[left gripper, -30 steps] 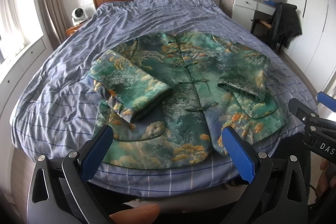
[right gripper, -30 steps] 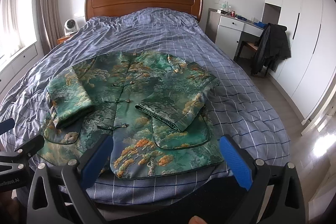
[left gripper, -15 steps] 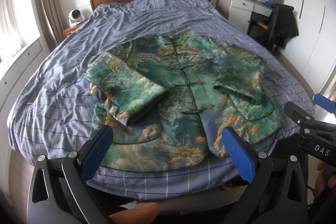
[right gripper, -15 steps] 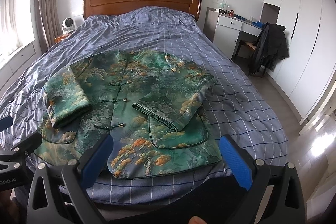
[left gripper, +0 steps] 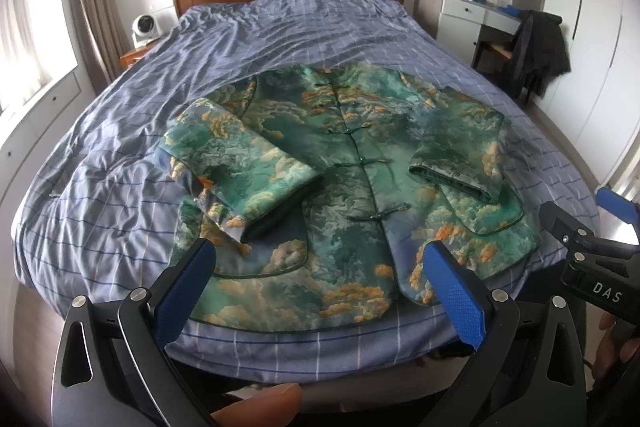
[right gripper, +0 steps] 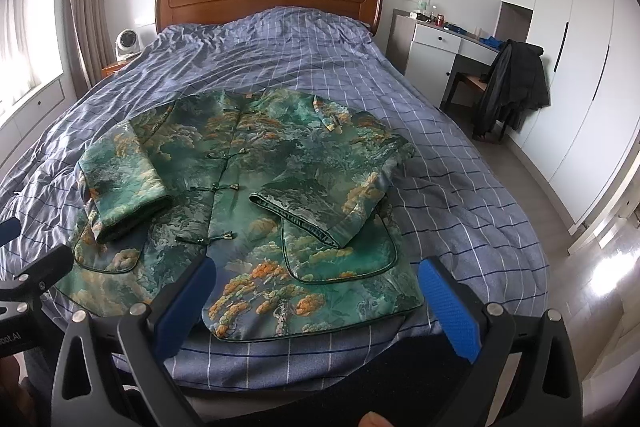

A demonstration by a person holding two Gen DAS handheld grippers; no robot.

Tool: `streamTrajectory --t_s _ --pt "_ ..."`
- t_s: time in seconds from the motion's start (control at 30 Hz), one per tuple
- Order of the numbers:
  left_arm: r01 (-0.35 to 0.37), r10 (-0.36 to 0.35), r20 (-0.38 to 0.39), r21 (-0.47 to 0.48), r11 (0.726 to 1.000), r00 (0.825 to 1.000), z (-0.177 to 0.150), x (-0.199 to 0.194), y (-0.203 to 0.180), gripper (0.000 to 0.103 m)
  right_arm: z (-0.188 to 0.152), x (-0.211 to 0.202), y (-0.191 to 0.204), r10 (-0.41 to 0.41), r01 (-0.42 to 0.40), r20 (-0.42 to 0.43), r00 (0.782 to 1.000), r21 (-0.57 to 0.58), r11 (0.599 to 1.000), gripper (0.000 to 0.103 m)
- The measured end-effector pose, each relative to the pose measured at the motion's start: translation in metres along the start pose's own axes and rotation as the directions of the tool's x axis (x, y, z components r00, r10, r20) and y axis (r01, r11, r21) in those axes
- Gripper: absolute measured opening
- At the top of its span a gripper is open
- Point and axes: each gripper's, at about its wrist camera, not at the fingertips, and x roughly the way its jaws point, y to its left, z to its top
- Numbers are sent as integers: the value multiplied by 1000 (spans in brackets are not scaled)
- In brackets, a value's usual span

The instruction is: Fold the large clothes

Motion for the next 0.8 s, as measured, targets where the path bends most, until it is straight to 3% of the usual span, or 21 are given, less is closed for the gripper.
streamTrajectory --t_s 0.8 --pt "-7 7 -6 -5 1000 1000 -2 4 6 103 1 2 -2 -8 9 -5 1000 3 1000 103"
